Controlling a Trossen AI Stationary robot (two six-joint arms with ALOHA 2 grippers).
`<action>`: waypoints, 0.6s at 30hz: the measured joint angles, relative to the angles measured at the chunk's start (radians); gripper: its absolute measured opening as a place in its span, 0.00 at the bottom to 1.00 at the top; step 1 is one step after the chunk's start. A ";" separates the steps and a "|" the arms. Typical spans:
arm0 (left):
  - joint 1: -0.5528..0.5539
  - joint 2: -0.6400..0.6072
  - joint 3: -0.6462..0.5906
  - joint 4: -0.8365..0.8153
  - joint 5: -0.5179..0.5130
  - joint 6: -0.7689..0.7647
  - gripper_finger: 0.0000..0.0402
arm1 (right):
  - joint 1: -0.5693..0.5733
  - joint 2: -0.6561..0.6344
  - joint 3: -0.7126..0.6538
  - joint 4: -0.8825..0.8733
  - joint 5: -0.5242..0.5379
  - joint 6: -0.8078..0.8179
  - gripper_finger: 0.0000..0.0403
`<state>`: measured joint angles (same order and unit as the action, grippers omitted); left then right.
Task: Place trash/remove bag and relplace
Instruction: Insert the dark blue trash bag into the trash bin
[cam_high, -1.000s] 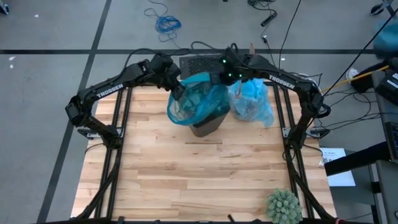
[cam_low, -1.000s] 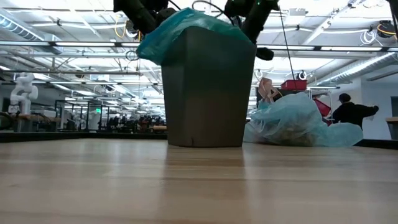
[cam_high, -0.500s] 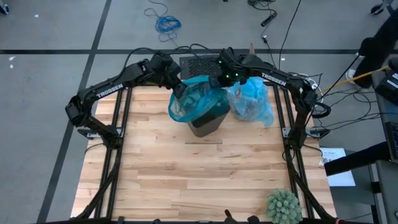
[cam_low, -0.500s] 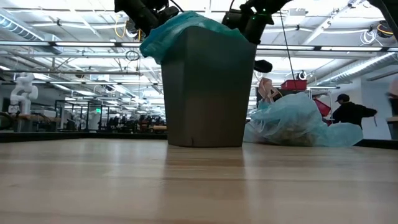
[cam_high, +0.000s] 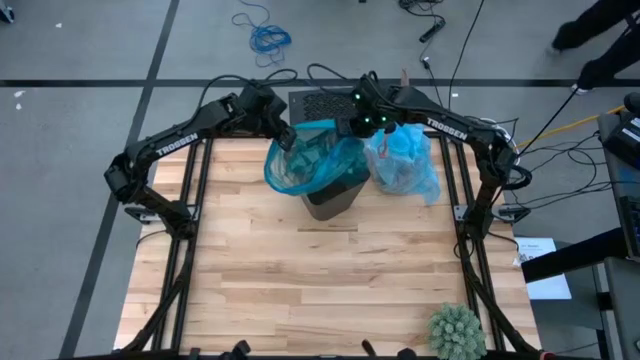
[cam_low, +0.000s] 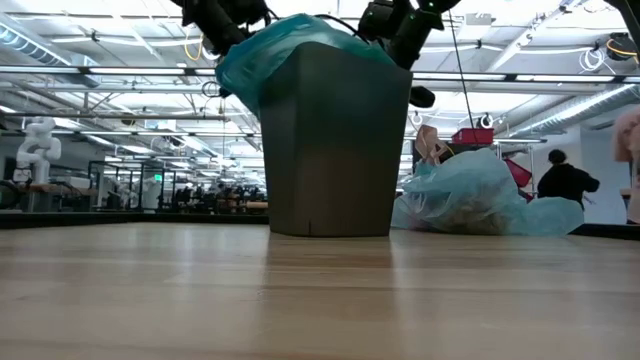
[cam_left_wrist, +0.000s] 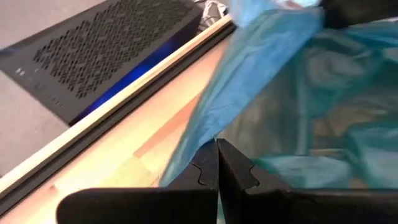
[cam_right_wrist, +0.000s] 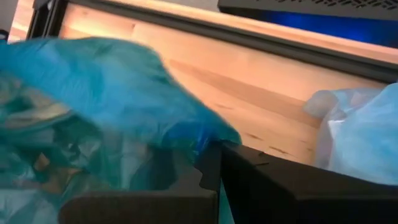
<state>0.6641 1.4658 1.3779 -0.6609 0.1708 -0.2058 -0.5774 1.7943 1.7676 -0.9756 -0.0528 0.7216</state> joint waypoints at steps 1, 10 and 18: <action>0.006 0.000 -0.008 0.000 0.000 -0.003 0.00 | 0.005 0.000 0.000 -0.001 -0.002 -0.002 0.00; 0.023 0.001 -0.115 0.059 0.035 -0.033 0.00 | -0.024 0.008 -0.001 -0.027 -0.021 -0.017 0.00; 0.023 0.003 -0.175 0.094 0.084 -0.071 0.00 | -0.038 0.010 -0.001 -0.053 -0.053 -0.024 0.00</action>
<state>0.6872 1.4689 1.2031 -0.5669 0.2550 -0.2767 -0.6155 1.8042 1.7668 -1.0290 -0.1055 0.6979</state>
